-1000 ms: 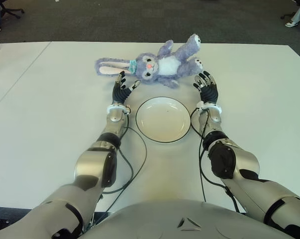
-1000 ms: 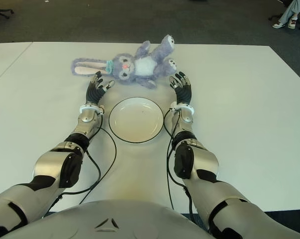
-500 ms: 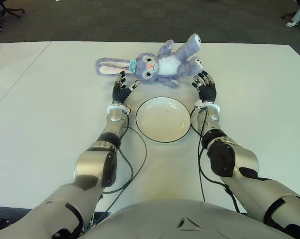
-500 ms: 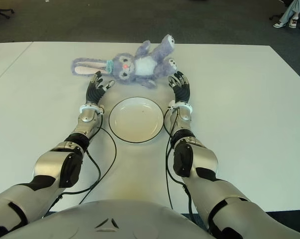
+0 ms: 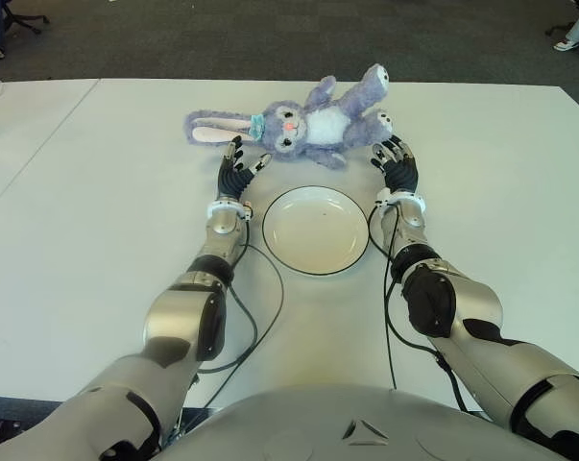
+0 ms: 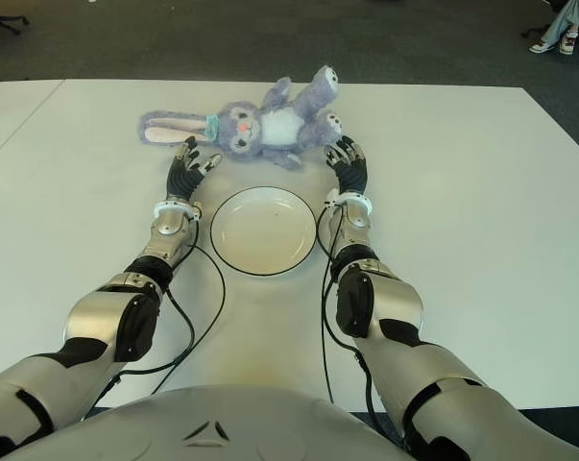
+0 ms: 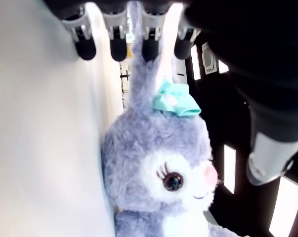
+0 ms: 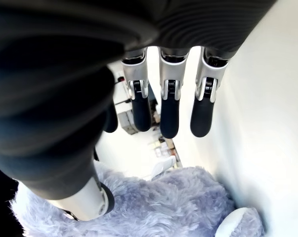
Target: Put the doll into the plate.
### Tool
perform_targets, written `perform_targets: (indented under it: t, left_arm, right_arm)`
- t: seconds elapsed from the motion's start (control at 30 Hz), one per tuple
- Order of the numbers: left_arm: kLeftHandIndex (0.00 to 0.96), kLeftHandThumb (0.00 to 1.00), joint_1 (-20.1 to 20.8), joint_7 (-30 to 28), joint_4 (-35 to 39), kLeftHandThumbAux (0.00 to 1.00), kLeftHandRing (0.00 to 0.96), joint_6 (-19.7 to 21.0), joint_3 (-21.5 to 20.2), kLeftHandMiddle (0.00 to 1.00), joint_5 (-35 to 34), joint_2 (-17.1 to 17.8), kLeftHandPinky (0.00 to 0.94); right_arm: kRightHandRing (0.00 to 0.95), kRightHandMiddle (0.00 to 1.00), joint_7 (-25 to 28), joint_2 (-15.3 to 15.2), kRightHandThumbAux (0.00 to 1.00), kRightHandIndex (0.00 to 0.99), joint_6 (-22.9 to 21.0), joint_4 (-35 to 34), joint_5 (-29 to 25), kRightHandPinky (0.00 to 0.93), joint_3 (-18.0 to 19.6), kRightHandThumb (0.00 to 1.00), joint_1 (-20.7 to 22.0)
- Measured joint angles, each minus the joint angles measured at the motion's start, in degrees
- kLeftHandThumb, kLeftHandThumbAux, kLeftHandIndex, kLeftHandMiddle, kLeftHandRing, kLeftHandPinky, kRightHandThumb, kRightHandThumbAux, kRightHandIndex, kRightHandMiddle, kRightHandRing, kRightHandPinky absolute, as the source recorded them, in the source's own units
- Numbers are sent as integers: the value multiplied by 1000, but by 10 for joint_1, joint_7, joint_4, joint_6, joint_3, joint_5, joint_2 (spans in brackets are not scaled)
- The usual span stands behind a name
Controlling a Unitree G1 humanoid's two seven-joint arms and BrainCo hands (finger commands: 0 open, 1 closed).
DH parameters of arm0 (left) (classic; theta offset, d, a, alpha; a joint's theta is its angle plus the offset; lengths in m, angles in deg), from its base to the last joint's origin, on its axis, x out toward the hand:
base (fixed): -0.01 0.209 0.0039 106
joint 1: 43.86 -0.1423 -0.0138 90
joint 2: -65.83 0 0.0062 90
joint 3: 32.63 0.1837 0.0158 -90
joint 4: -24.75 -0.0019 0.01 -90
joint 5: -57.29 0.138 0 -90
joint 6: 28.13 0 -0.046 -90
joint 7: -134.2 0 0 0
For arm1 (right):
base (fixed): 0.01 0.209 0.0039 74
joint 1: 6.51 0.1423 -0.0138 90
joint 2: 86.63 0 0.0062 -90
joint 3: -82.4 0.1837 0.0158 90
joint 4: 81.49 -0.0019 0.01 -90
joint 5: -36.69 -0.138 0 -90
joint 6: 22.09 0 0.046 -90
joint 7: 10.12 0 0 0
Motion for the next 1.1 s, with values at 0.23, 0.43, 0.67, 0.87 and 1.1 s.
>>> perform_targets:
  t: [0.23,0.43,0.67,0.87,1.1]
  left_arm:
    - [59,0,1,0,0,615,62,0,1,72,0,0,39]
    - [58,0,1,0,0,609,59,0,-1,70,0,0,42]
    - [52,0,1,0,0,607,50,0,-1,66,0,0,29]
    - [50,0,1,0,0,614,50,0,0,65,0,0,41]
    - [53,0,1,0,0,606,41,0,-3,53,-1,-1,55]
  right_arm:
    - [211,188,-9,-12,832,188,-5,3,4,261,-6,389,4]
    - [199,180,-11,-20,826,180,-10,4,4,244,-8,393,6]
    - [178,161,-9,-34,770,139,-11,5,4,217,-10,383,10]
    - [133,123,-3,-49,725,90,-19,5,4,142,-11,379,15]
    - [53,38,-2,-71,678,9,-33,5,10,47,-26,300,20]
